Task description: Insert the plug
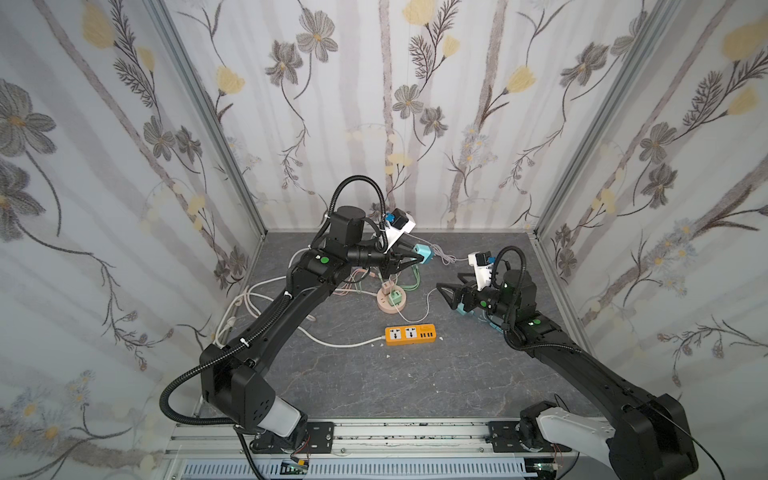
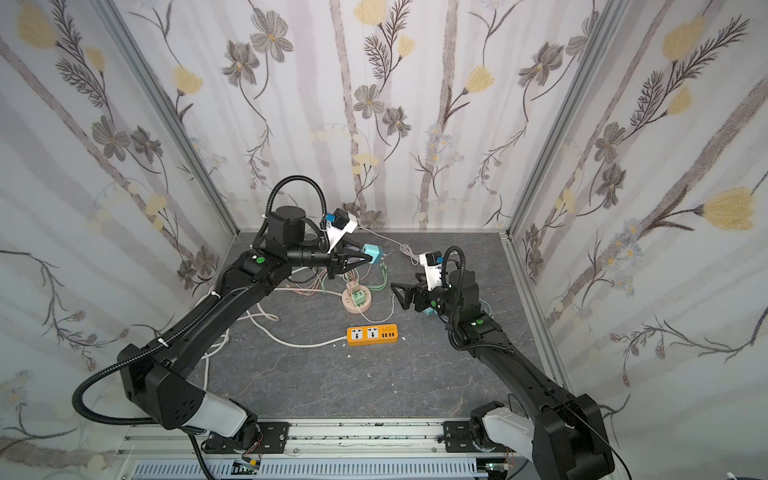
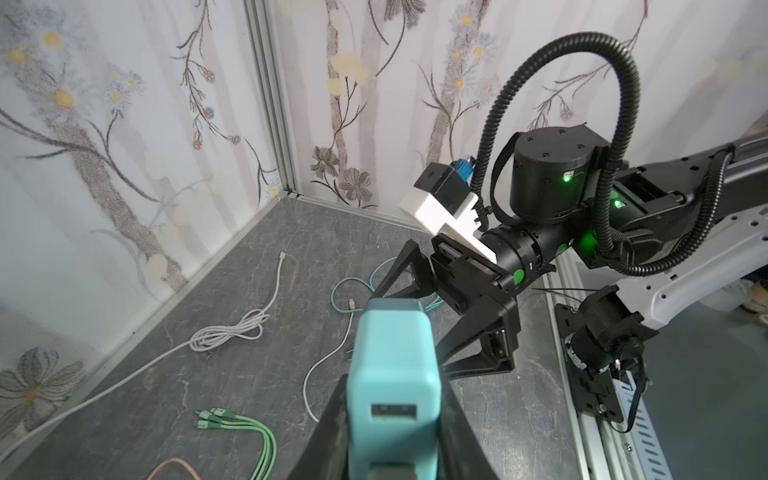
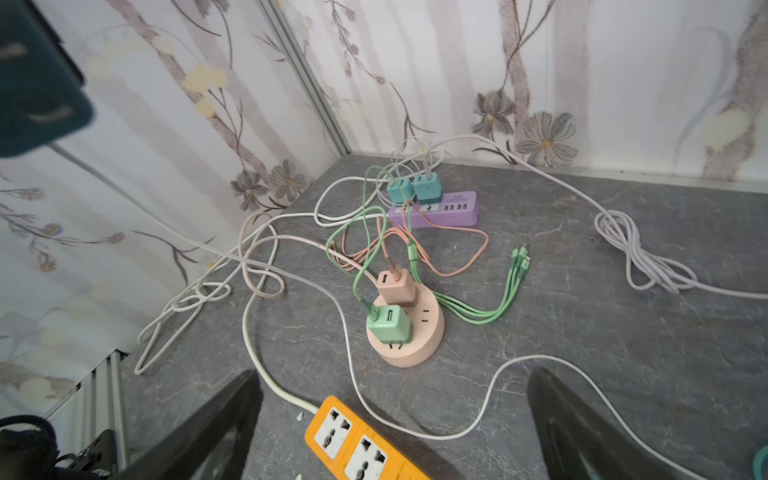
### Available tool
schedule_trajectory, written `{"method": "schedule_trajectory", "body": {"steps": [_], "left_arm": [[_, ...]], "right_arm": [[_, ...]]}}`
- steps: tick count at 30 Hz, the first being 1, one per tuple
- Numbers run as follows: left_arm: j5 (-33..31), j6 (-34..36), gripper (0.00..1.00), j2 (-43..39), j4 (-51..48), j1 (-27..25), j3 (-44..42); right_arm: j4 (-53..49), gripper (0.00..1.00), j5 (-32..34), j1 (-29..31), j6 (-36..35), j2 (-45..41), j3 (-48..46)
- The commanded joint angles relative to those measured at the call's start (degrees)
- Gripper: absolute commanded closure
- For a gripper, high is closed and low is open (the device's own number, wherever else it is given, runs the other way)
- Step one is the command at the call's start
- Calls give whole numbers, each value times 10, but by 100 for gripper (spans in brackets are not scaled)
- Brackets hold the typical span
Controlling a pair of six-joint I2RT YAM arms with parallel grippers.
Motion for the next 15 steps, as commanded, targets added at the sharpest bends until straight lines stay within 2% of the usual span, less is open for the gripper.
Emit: {"method": "schedule_trajectory", "body": {"steps": [1,5,10,15], "left_arm": [[-16,88,100,2,-86,-1,20],[25,30,100,6,-56,-1,42],[82,-107,100,0,49,-1,53],[95,-146,100,-15,75,-1,55]], "right_arm": [[37,1,46,0,24,21,-21],[100,1,-38,16,-31,67,-47],[177,4,-80,60,-86,135,-52],[241,6,-92,101,-154,216,-30]]}}
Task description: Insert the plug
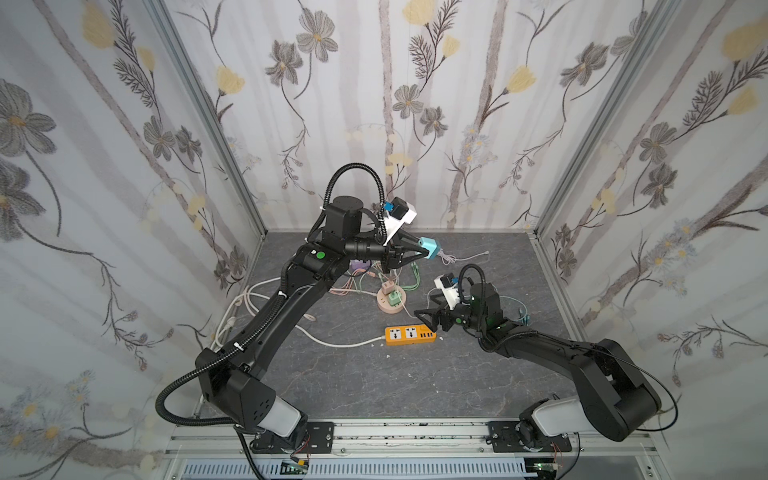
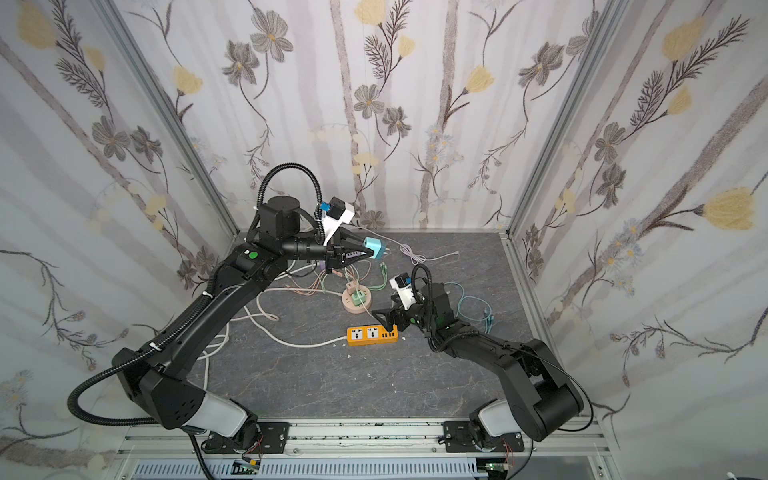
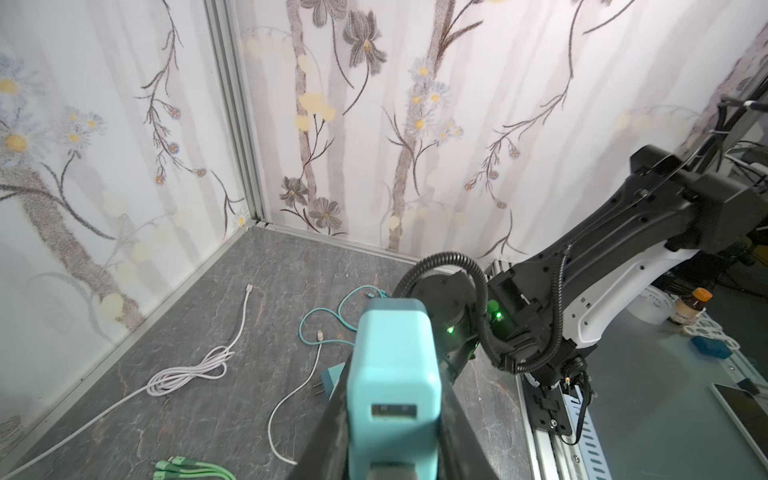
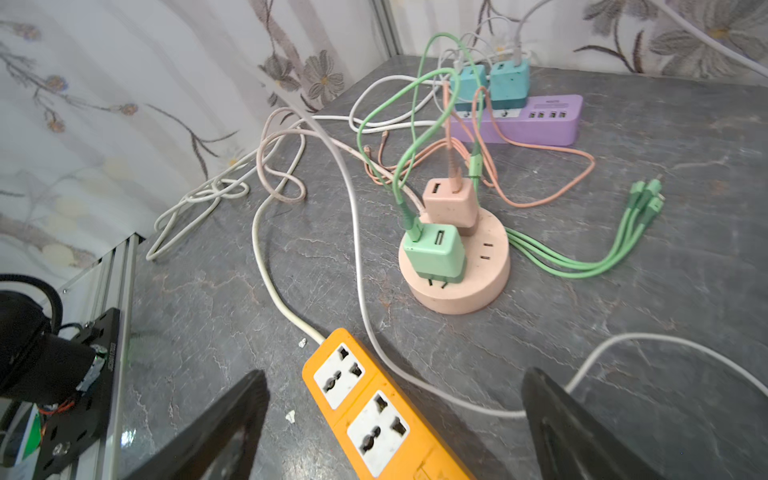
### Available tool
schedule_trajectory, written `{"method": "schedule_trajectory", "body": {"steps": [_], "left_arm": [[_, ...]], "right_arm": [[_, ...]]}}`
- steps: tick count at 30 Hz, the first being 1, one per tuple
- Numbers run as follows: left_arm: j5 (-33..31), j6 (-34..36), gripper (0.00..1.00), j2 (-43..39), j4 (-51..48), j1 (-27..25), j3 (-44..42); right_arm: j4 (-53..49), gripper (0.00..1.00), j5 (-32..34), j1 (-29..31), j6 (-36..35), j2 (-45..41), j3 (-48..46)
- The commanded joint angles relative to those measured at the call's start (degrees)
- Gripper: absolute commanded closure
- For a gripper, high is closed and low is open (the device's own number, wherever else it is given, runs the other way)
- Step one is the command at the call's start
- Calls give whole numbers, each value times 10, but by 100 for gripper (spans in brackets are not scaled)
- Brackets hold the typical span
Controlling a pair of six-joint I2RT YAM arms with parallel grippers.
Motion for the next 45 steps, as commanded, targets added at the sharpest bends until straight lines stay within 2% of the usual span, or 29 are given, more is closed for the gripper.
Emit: {"method": "schedule_trajectory", "body": {"steps": [1,8,15,18,19,22,25,28,30,32,35,39,43,45], "left_arm": [[30,-46,100,-13,48,0,5],[34,-52,100,-41,56,1,-6],[37,-51,100,-59,55,16,7],[43,-59,100,-59,65,18,7],[46,-64,100,-60,73,18,5],[50,-70,100,-65,80,18,-3],[44,-27,100,-74,41,20,-19],[44,71,100,-80,-26,10,-69],[-10,137,100,-81,-64,-18,-117],[-91,206,100,-78,-91,-53,-164],[-176,256,100,-66,-109,-89,-208],[-282,305,100,-24,-174,-110,-204],[-443,355,100,68,-290,-140,-164],[-470,351,100,104,-314,-143,-147]], "right_arm": [[77,7,-24,18,-66,46,23],[143,12,53,34,-61,128,39],[138,17,79,34,-67,140,8],[145,23,92,34,-65,152,8],[148,30,96,34,-59,157,11],[170,63,122,34,-31,166,20],[184,91,144,24,23,146,18],[165,97,134,-1,77,111,24],[130,93,123,-22,101,91,44],[82,94,121,-41,116,76,77],[13,95,106,-59,111,68,146],[-52,95,98,-69,94,69,227],[-101,97,63,-69,82,77,276],[-106,97,64,-69,95,81,281]]}}
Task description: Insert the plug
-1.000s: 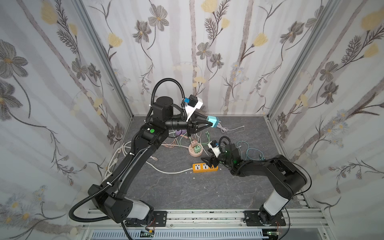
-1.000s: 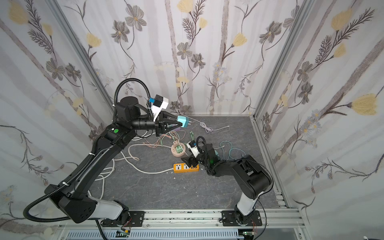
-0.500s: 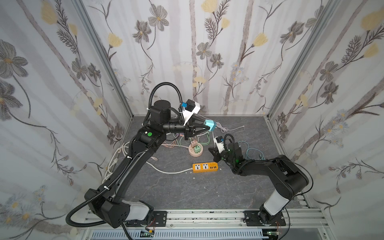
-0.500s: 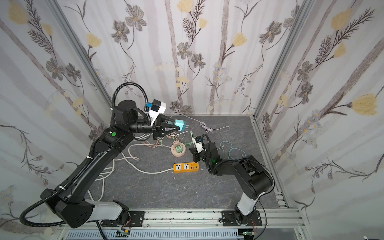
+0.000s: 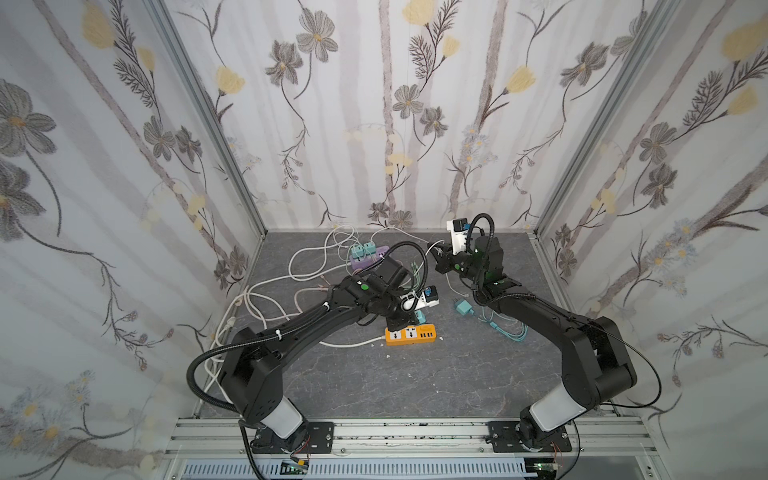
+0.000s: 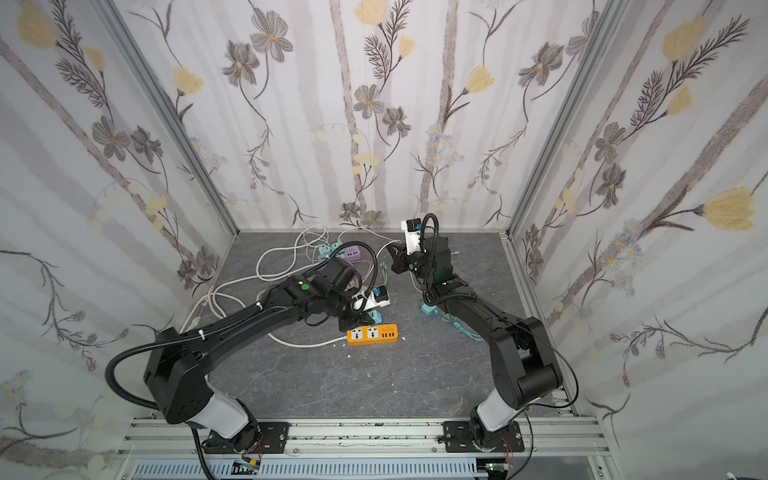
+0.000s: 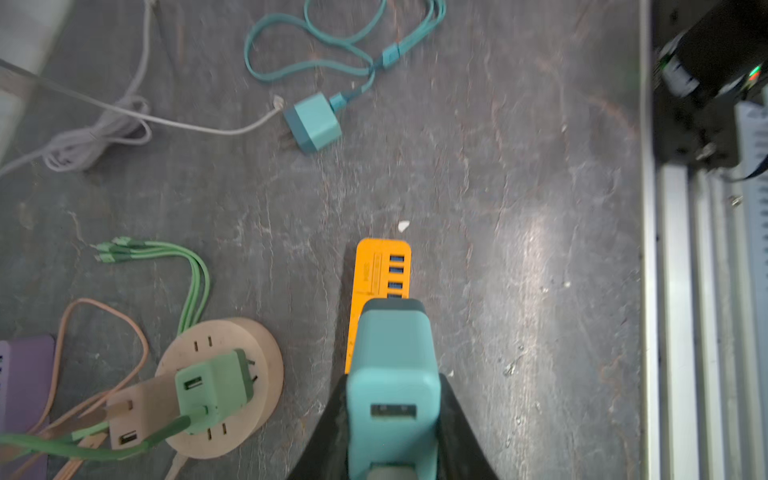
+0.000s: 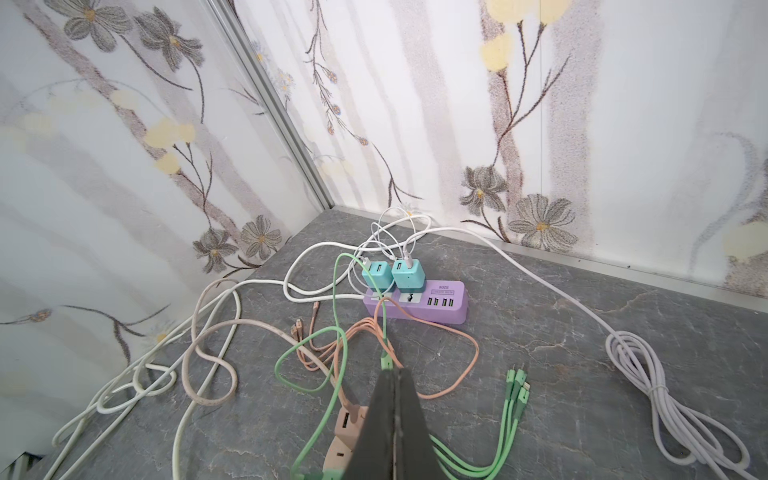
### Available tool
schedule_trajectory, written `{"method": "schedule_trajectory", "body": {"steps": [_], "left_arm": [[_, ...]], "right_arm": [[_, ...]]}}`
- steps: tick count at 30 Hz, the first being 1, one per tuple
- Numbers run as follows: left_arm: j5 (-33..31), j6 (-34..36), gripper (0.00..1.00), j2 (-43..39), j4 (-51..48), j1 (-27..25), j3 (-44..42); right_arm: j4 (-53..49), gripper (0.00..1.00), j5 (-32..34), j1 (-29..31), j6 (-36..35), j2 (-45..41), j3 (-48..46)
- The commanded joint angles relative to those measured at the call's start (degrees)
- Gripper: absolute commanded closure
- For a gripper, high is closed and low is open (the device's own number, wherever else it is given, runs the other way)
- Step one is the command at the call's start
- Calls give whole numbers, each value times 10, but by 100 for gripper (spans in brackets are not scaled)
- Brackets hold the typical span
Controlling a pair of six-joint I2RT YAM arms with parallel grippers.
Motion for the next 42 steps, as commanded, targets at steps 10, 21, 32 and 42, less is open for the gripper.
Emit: {"method": "schedule_trajectory", "body": {"steps": [10,21,32,42], "left_arm": [[-191,83,100,86,-120,-8,32],[-156,82,100,96,-104,0,42],[-103,101,100,99,-84,5,30],[-130,120,100,114,-102,8,21]], "right_arm": [[-95,98,9,1,32,24,12],[-121,98,14,4,31,23,9],[-131,98,16,7,27,24,5],[-134,98,16,10,28,29,6]]}}
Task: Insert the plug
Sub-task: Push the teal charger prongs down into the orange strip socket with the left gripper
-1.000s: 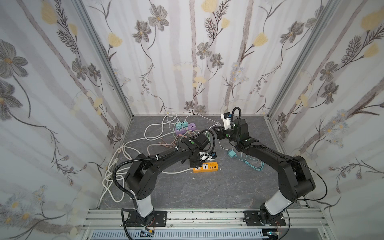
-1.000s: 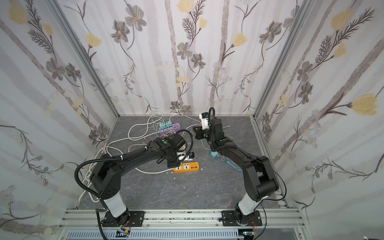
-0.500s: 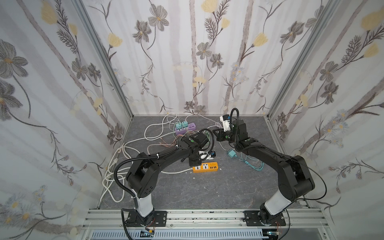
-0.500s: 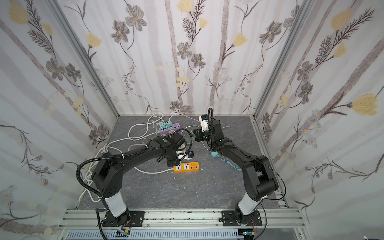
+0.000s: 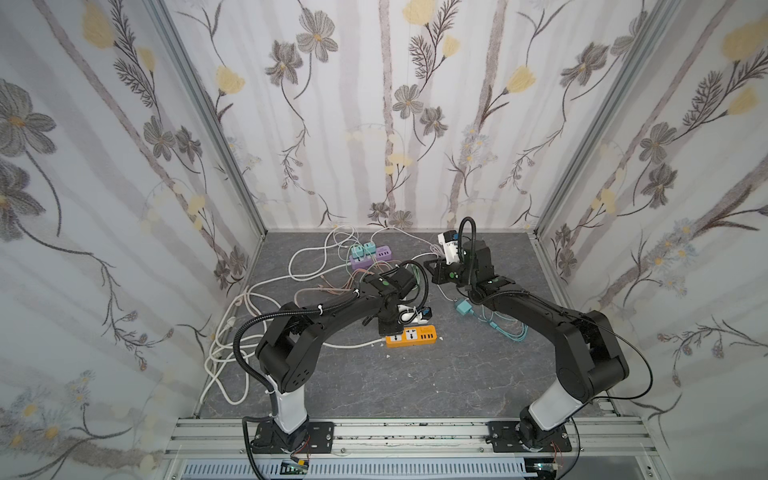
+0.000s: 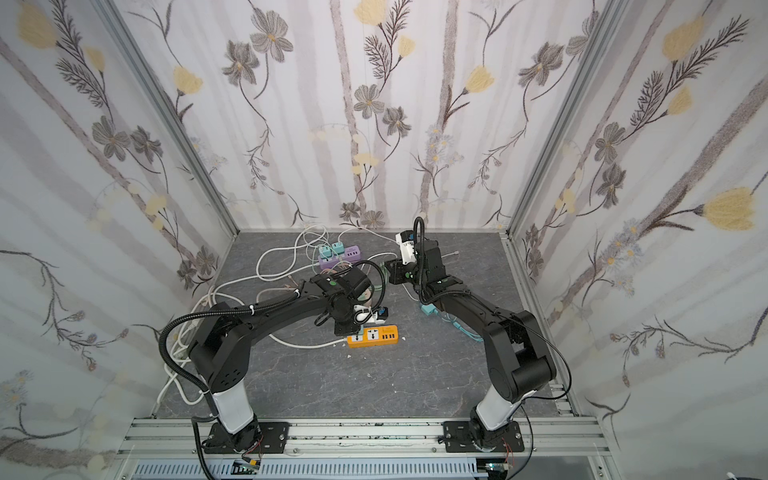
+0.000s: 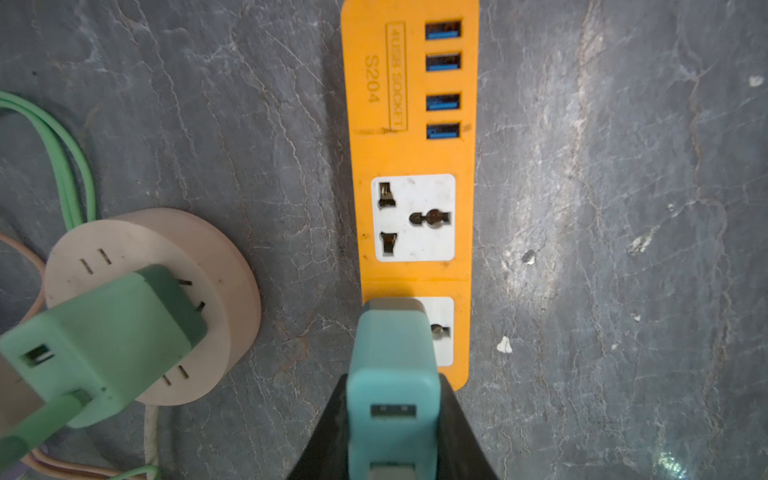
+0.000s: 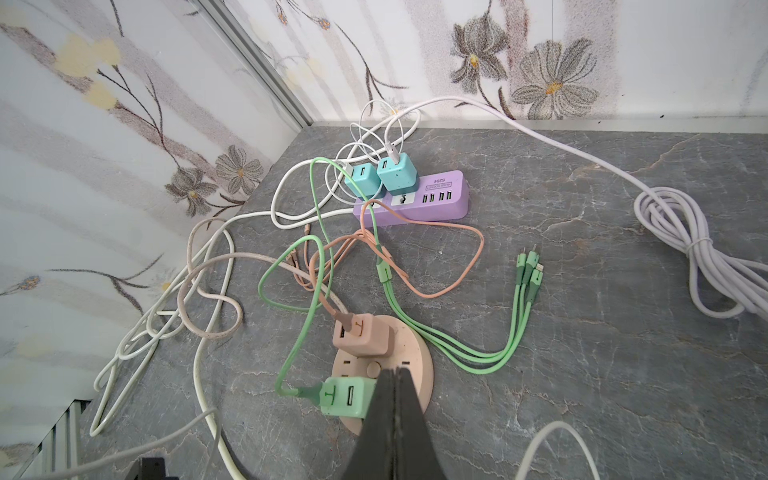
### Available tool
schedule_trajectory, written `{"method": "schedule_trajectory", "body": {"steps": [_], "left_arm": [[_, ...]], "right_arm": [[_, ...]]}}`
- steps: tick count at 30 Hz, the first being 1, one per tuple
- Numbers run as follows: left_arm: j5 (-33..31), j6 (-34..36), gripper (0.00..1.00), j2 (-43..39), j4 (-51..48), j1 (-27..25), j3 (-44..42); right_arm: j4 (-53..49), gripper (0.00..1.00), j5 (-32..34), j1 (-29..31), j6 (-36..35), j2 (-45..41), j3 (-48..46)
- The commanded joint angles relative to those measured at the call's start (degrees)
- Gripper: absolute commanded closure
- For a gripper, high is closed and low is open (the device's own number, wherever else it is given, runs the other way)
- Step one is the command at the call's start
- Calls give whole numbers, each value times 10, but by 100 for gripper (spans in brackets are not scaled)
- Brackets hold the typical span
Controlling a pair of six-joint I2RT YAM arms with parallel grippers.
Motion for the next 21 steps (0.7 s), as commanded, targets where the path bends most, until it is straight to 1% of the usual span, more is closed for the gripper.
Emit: {"method": "schedule_trajectory", "body": {"steps": [1,5,11,14,17,19,21], "left_arm": [[-7,17,100,4,-12,2,-6],[2,15,100,24,-8,3,-10],[38,-6,100,37,53,16,-65],[25,-22,100,32,45,10,-71],[4,-32,100,10,55,10,-72],[1,-35,74,-10,57,9,-65],[9,-41,58,-34,59,9,-53]], "right_arm": [[0,98,10,2,-2,5,1],[-2,98,10,5,-3,6,3],[-8,99,13,8,-7,2,1],[-23,99,16,9,-17,-2,2],[-43,98,26,8,-34,-8,5],[-62,98,32,8,-46,-9,12],[-74,98,39,7,-53,-9,19]]}}
